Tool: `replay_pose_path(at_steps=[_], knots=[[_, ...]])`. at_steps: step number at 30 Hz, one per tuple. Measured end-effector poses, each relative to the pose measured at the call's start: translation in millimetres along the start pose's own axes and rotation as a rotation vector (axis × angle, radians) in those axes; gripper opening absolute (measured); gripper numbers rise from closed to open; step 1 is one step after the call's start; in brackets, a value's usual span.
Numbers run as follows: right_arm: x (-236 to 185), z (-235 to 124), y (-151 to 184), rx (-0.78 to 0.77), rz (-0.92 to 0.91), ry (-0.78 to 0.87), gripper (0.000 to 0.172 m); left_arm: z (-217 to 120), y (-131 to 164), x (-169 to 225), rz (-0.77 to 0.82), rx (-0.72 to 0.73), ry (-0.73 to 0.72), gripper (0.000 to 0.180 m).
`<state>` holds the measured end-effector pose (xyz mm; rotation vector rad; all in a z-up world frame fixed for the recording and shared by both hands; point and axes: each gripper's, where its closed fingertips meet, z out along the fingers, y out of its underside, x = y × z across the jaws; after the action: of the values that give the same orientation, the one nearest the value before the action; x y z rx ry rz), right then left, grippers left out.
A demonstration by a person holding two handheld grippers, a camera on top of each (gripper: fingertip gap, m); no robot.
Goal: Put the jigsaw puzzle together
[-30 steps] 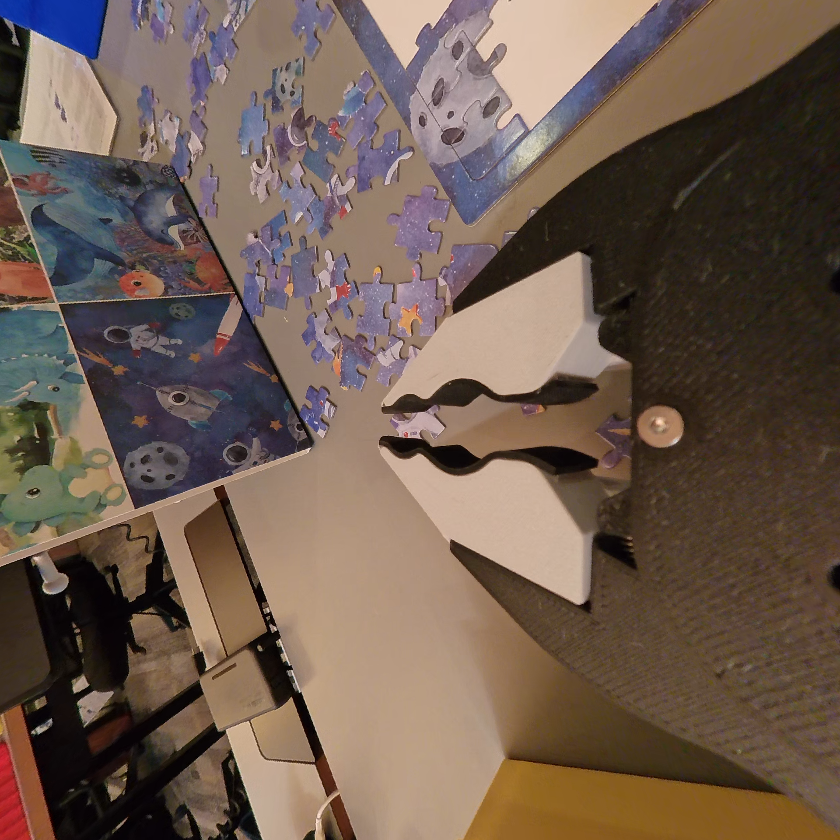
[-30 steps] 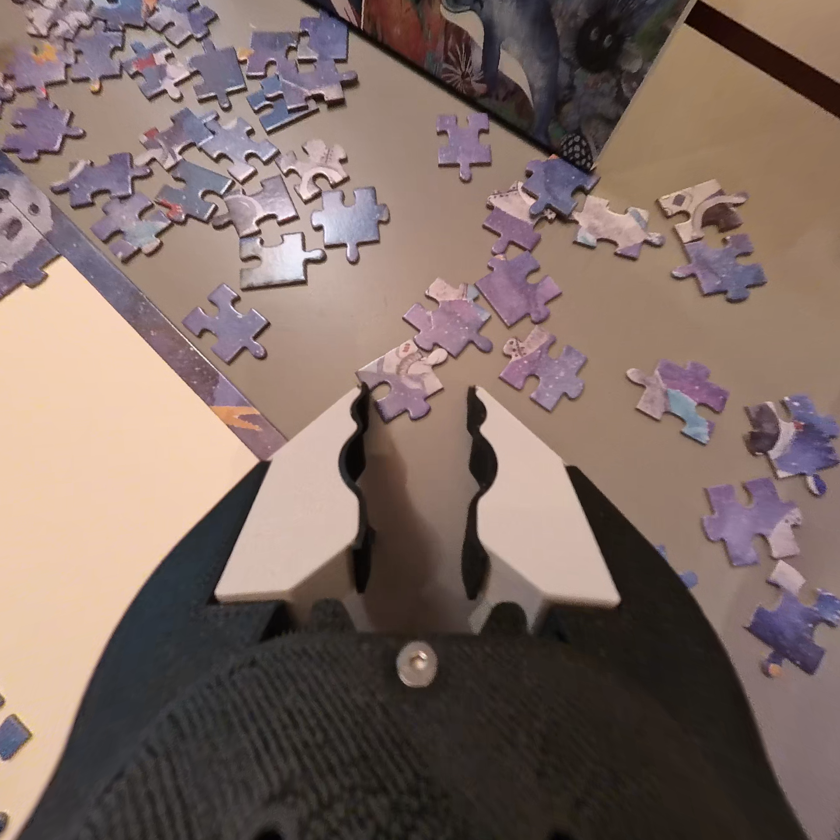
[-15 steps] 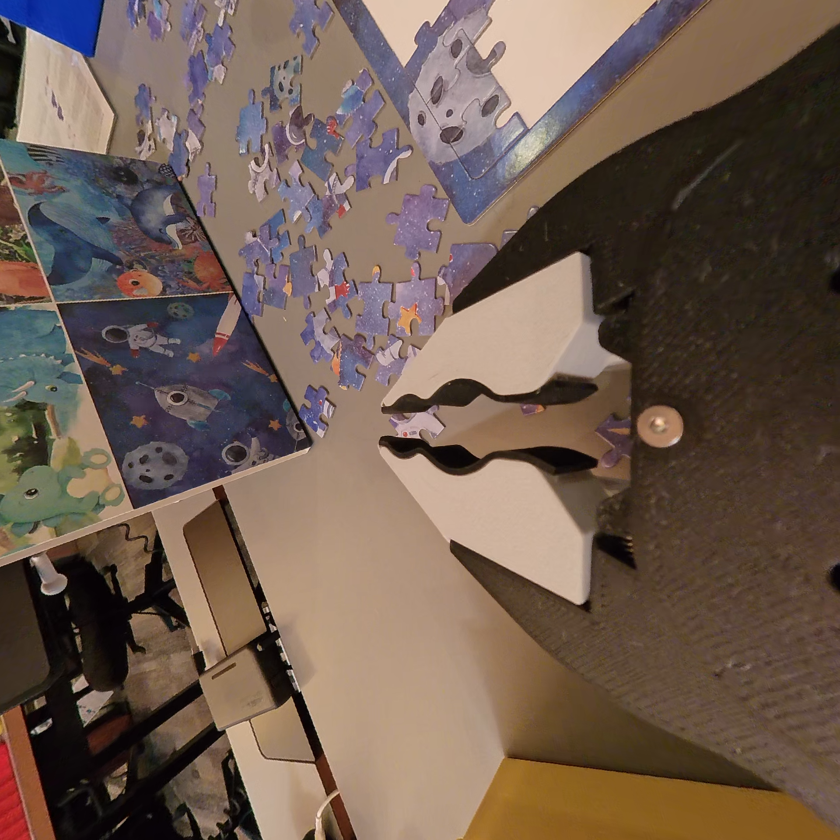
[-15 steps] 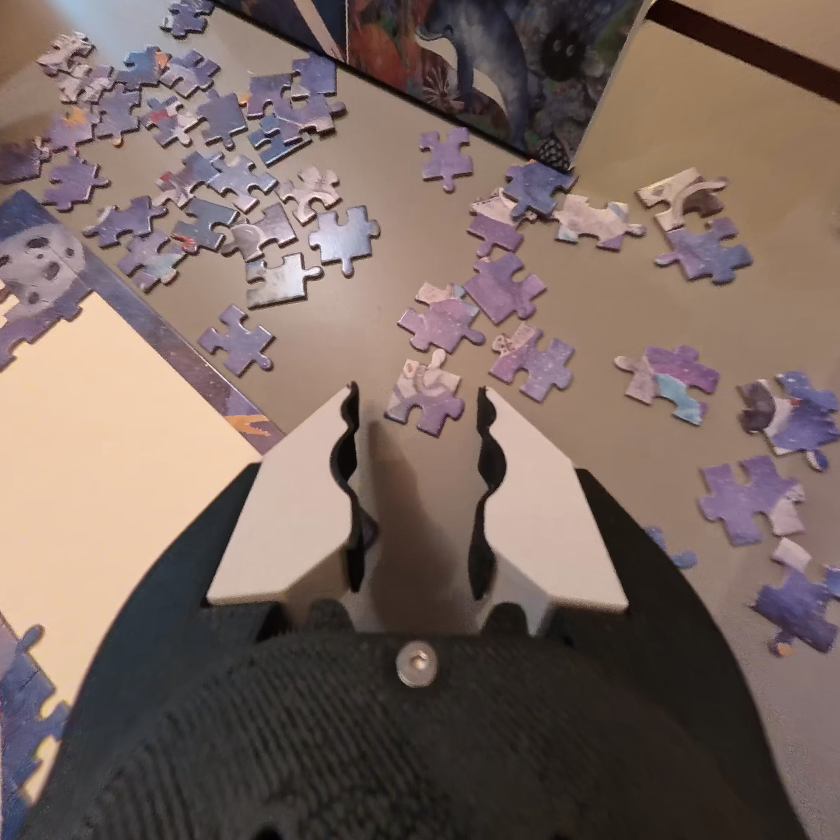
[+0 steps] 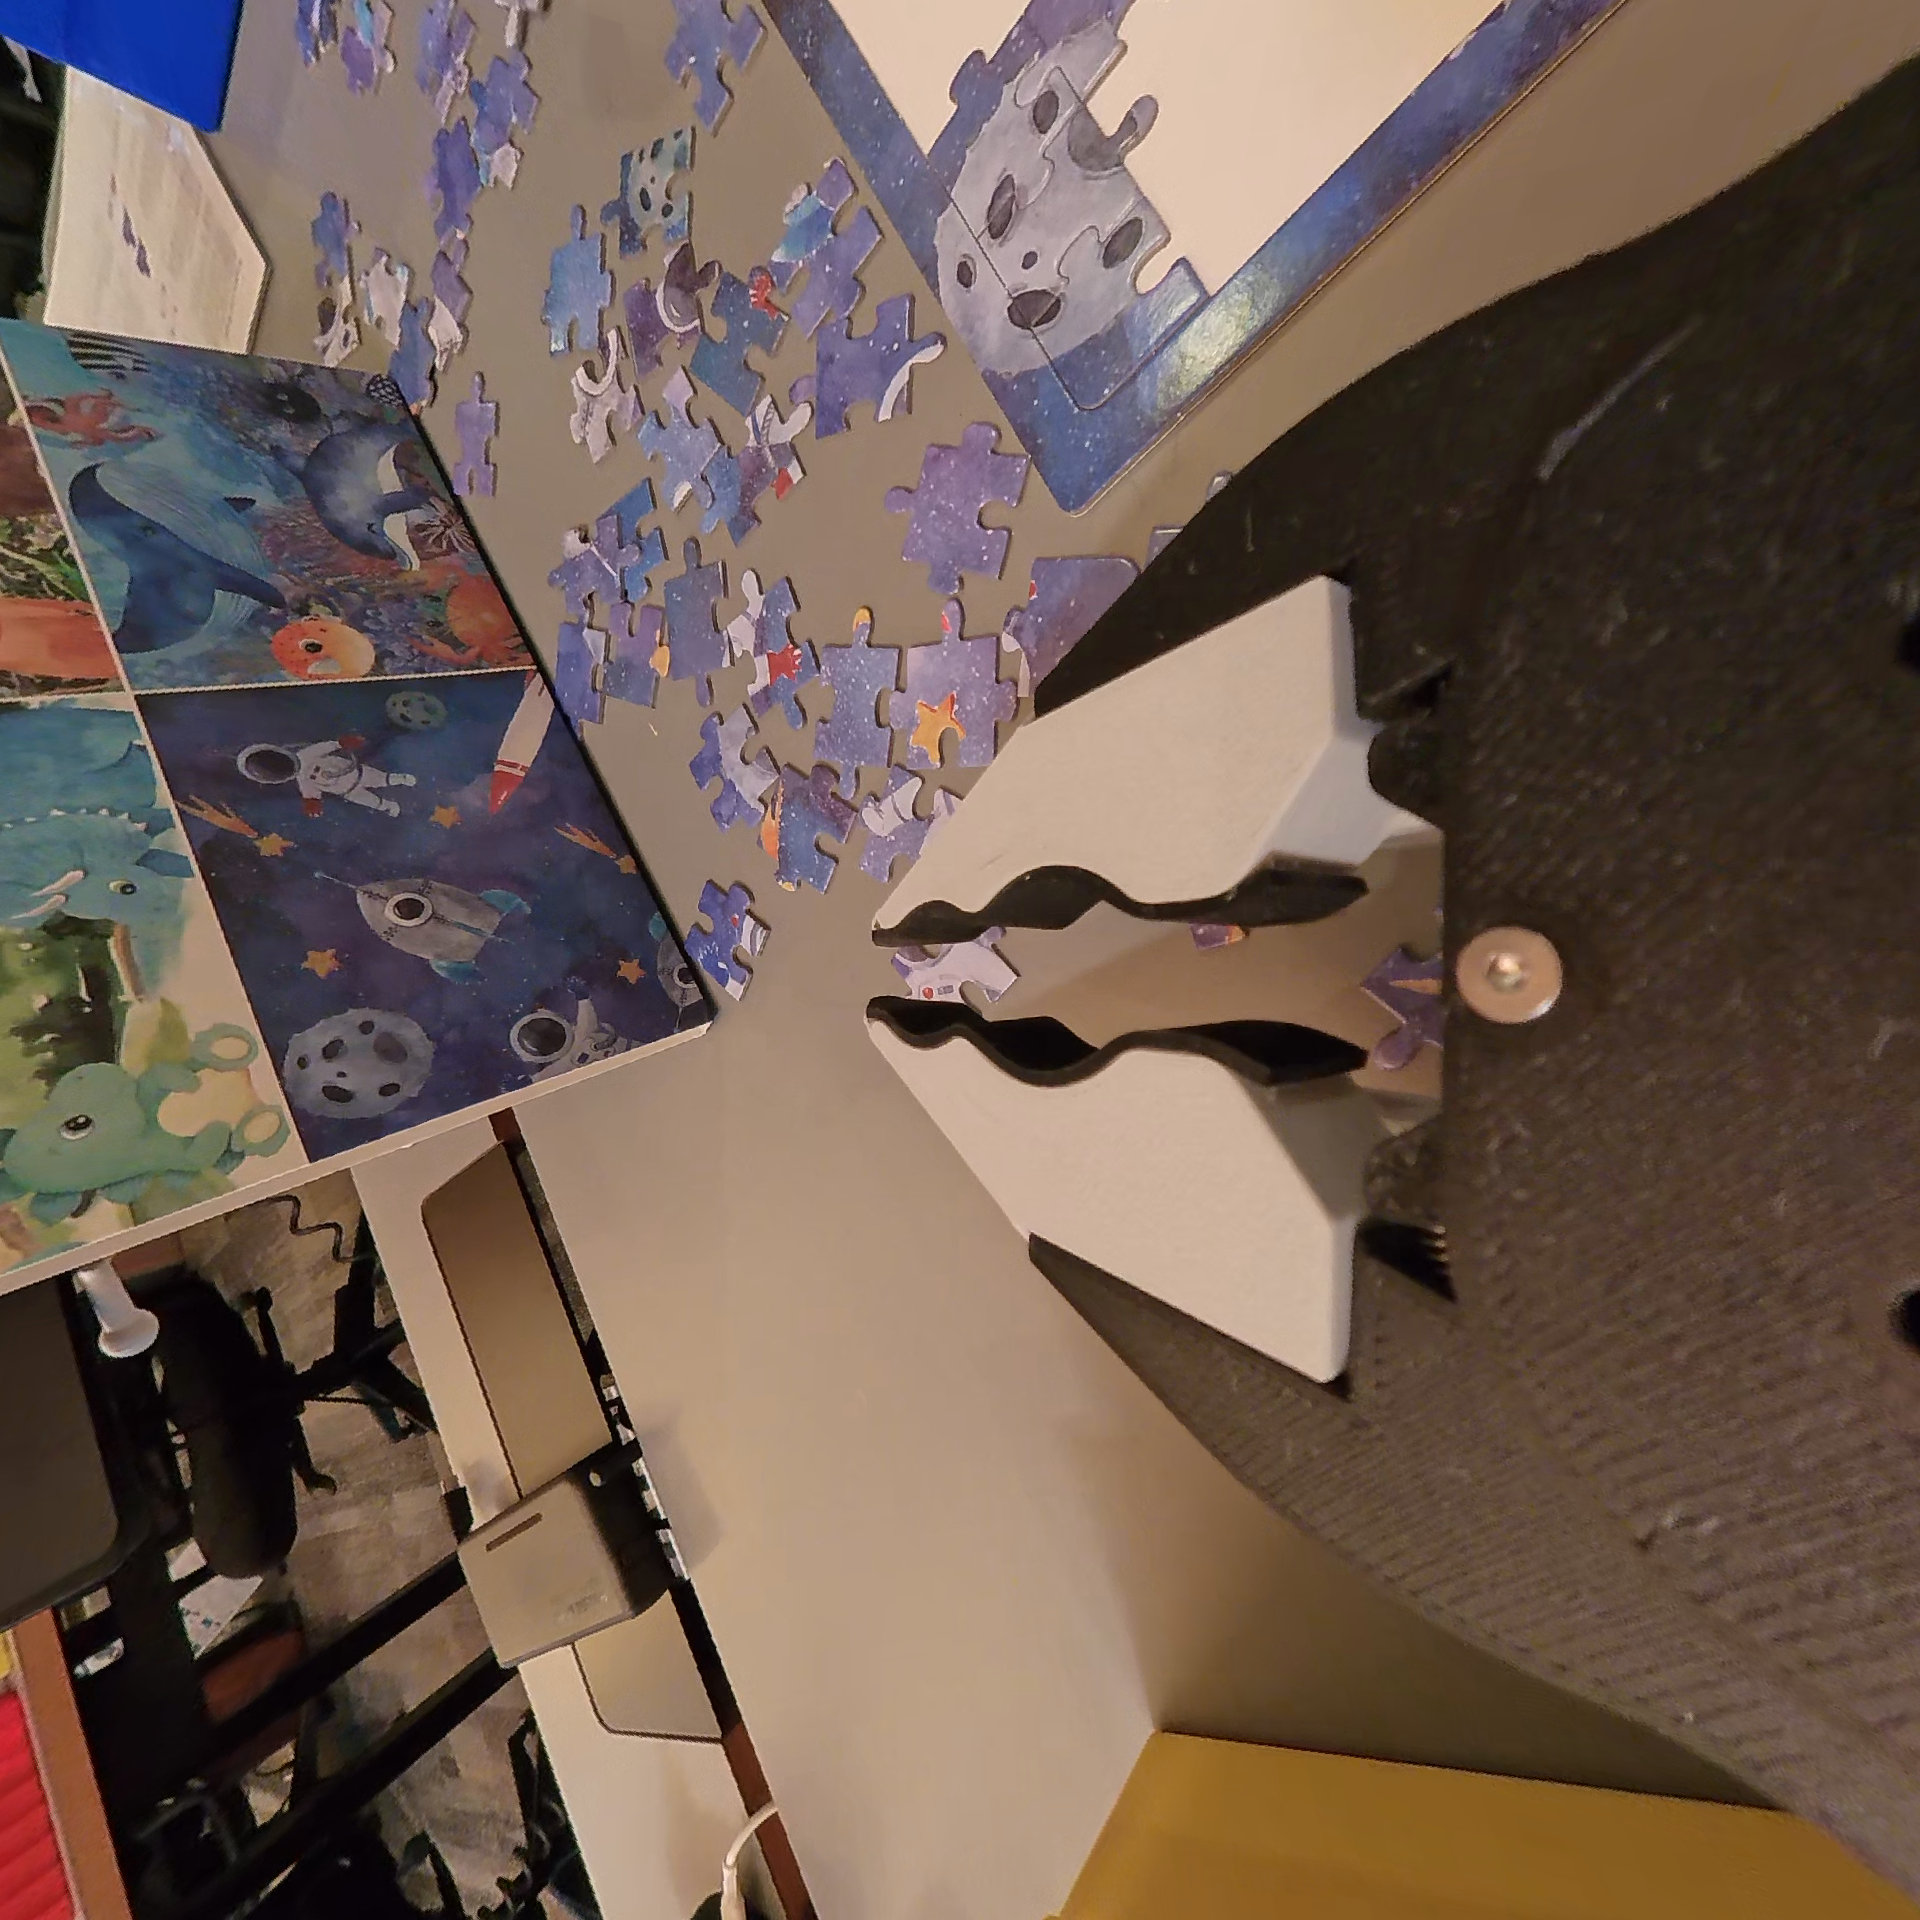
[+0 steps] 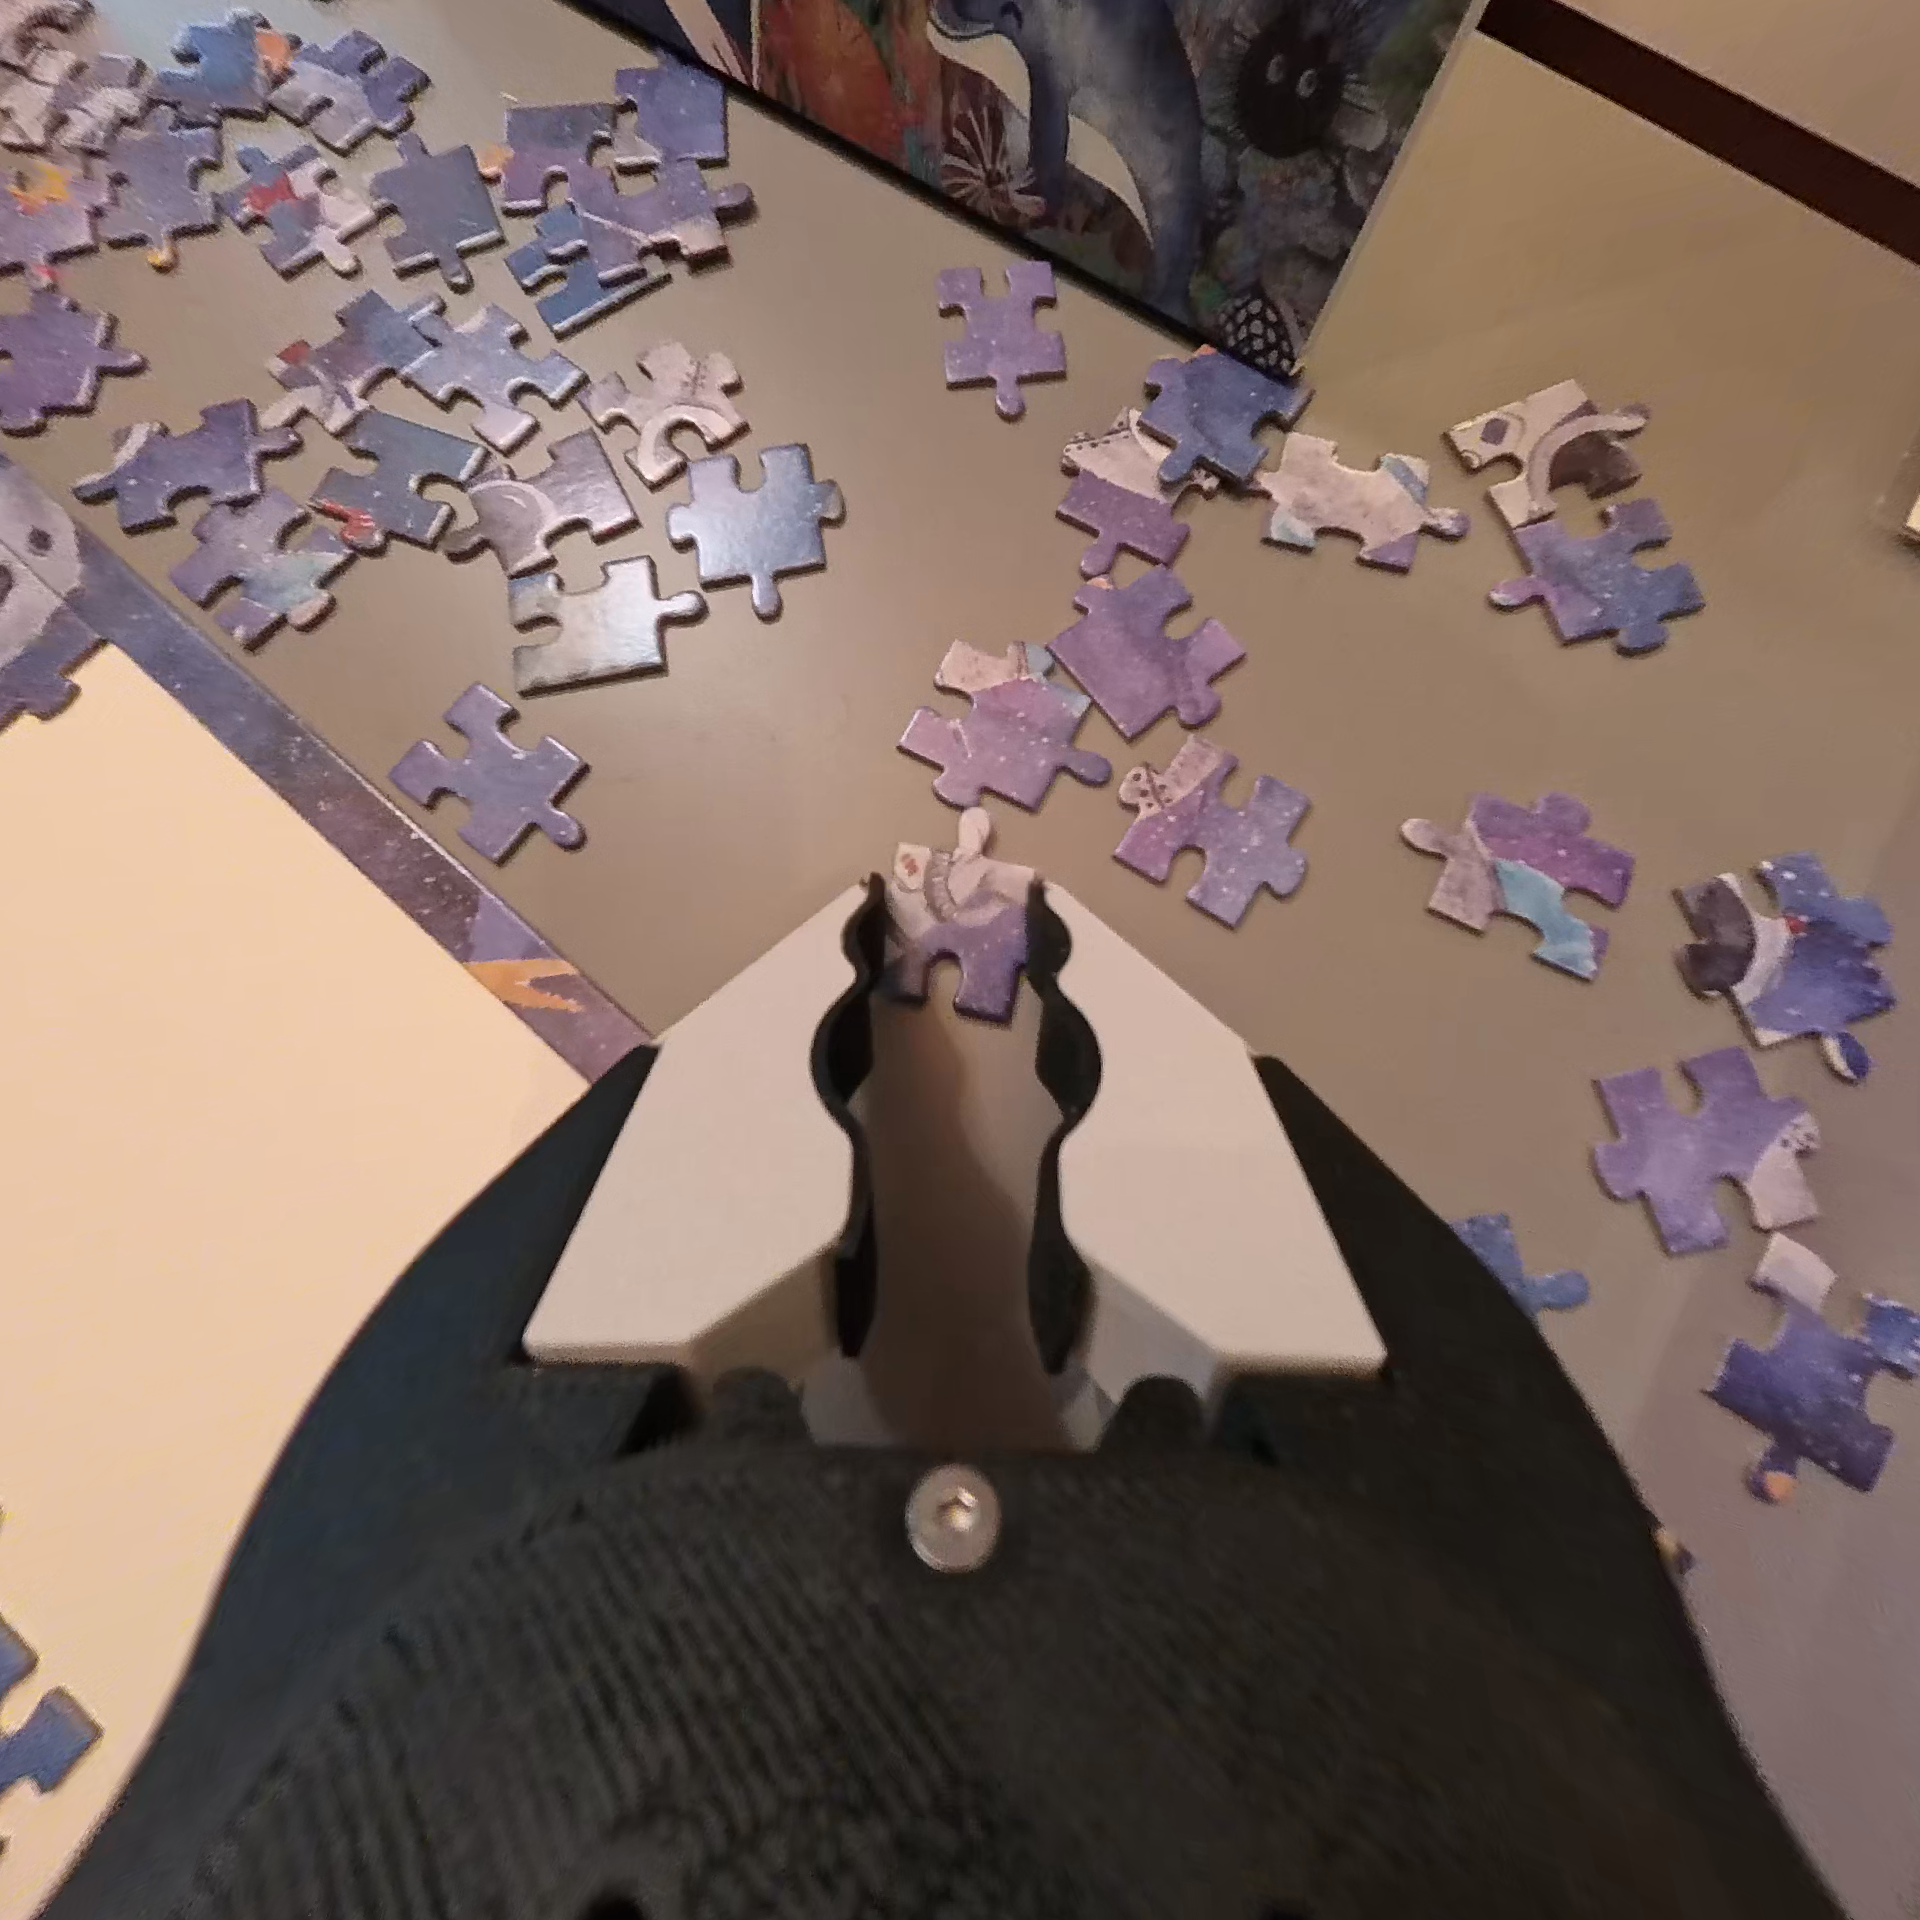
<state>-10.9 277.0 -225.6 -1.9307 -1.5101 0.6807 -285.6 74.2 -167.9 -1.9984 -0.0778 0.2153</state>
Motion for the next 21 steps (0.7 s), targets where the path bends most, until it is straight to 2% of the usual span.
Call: replay_pose_path(at_steps=[6,9,12,17,21], knots=[[-41,-17,-31,0.161,-0.048,-0.198,0.025,0,0,0,0.000,-0.001,0.001,0.008],[-87,-29,-47,0.222,-0.150,-0.335,0.025,1,1,0,0.004,-0.007,-0.001,0.008],[-154,-38,-51,0.237,-0.324,-0.466,0.025,2,3,0,0.008,-0.015,-0.005,0.008],[-270,-38,-18,0.117,-0.617,-0.673,0.025,3,4,0,0.009,-0.021,-0.007,0.008],[-316,-27,20,-0.017,-0.774,-0.733,0.025,3,4,1,0.016,-0.023,-0.005,0.008]])
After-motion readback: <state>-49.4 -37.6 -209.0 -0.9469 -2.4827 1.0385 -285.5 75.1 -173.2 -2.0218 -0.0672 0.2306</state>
